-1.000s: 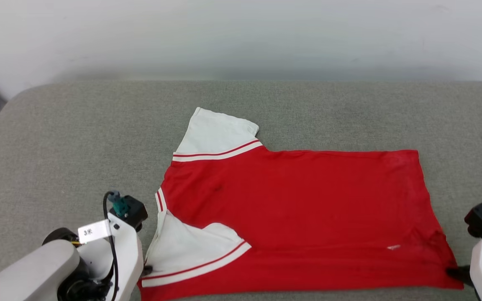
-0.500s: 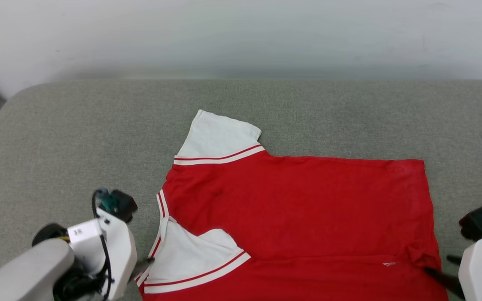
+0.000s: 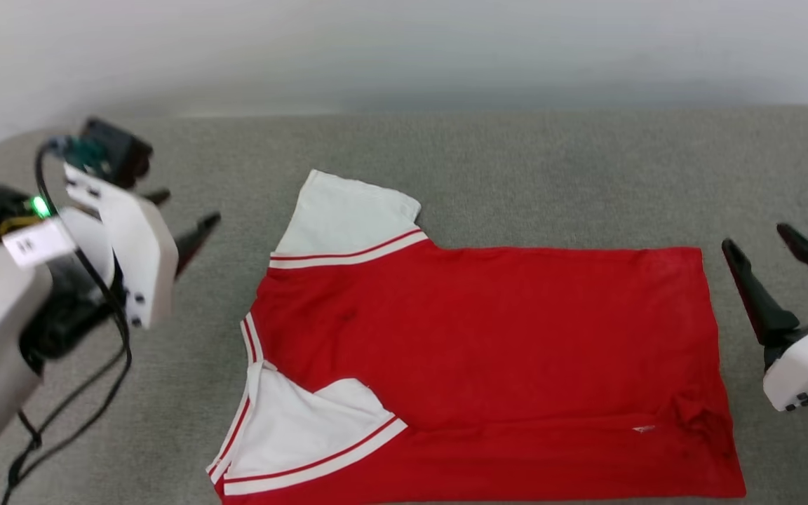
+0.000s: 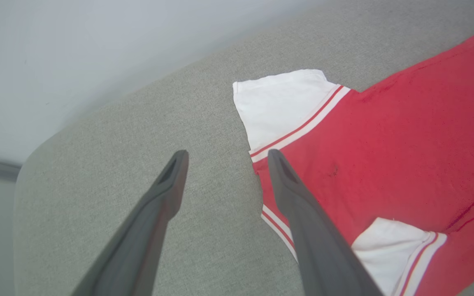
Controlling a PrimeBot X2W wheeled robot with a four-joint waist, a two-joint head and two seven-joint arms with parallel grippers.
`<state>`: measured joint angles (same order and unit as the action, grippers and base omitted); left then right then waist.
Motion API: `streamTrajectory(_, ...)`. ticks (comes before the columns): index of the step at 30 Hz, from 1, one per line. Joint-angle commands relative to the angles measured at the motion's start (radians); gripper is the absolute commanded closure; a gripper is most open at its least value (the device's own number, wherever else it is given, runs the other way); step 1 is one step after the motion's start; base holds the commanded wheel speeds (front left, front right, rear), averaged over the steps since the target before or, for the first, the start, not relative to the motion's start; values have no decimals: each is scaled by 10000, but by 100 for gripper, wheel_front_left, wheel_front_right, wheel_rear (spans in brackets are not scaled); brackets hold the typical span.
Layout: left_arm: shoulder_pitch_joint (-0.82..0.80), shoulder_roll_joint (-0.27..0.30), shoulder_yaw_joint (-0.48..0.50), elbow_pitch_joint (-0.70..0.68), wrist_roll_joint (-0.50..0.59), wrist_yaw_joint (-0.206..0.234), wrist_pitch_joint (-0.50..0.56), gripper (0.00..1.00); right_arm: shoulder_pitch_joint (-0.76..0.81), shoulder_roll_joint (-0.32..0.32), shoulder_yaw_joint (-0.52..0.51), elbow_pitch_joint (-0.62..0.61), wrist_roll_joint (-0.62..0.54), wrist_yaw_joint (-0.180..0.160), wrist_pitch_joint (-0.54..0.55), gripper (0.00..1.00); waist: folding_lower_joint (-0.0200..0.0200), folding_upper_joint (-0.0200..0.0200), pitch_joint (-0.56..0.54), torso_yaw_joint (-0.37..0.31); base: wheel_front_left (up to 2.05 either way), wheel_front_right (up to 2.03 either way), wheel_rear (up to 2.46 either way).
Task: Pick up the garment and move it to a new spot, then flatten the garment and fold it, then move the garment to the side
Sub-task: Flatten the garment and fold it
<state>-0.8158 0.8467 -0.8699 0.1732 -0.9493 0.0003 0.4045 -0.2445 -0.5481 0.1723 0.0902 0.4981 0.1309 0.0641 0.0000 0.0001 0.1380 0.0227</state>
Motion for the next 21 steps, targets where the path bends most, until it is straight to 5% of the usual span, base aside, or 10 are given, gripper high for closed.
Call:
streamTrajectory(1,-287,-56,92,71,35,27,19,0,166,268,-205,-174,-261,-4,-160,0,0,-1,303,-167,0,0,0)
streamTrajectory(11,-3029,-566,446,1215,-327,-210,2175,0,959,2239,-1555,-2374,-2189,-4,-751,0,0,-1,2167,-978,0,0,0)
streamTrajectory(21,-4877,-890,-22,2551,-440,-313,4984,0,422,2435,-1123,-3280,-2580,-4,-524,0,0,-1,3920,-1873,0,0,0)
